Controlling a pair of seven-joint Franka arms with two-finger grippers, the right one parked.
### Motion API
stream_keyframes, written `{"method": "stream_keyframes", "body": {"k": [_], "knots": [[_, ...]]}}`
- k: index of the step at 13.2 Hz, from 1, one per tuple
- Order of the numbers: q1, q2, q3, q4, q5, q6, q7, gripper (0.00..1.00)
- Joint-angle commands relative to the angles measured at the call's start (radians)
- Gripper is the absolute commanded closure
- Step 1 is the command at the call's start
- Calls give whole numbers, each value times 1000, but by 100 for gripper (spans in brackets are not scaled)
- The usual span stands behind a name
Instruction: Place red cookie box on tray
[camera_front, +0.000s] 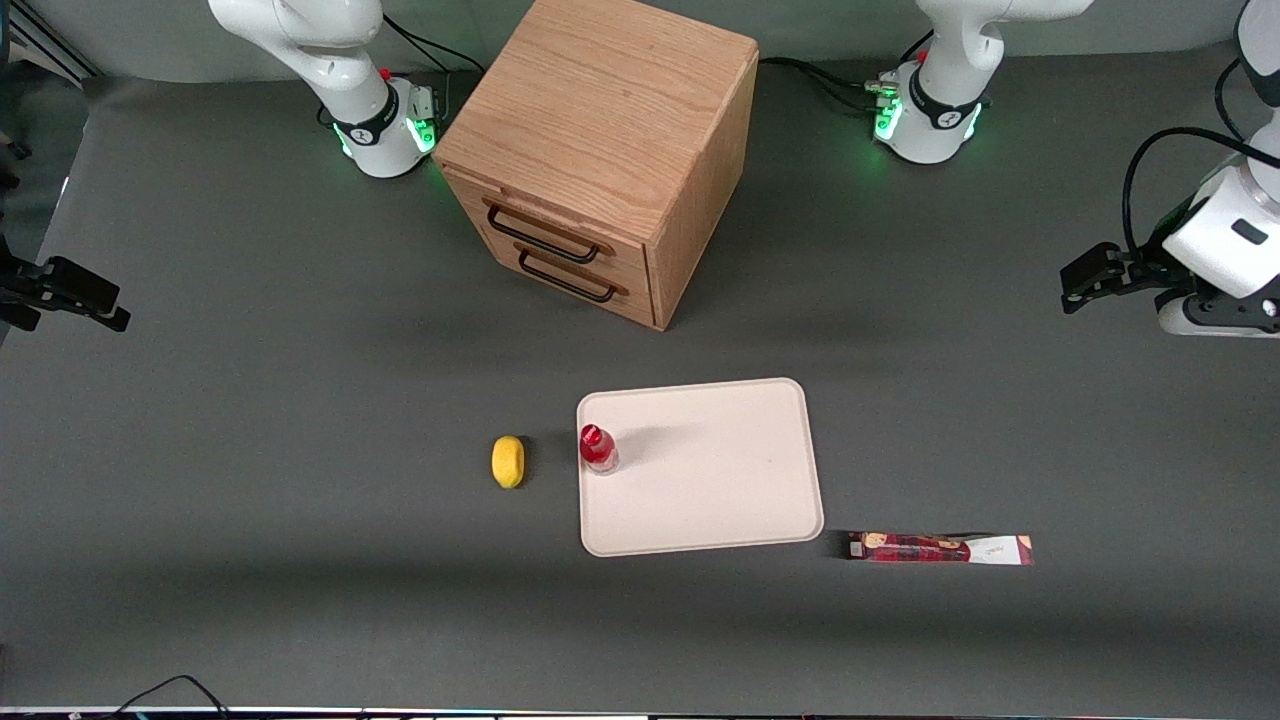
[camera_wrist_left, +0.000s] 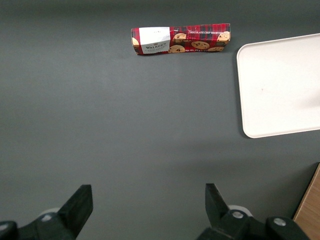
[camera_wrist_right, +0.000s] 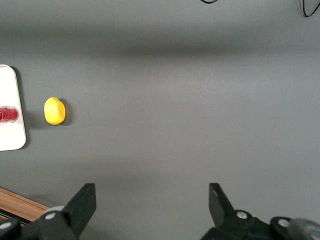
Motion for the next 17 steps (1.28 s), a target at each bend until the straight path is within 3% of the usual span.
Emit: {"method": "stream_keyframes", "body": {"k": [1, 17], "knots": [[-13, 13, 10, 28, 10, -28, 9, 0], [-11, 28, 13, 37, -1, -23, 12, 0]]}}
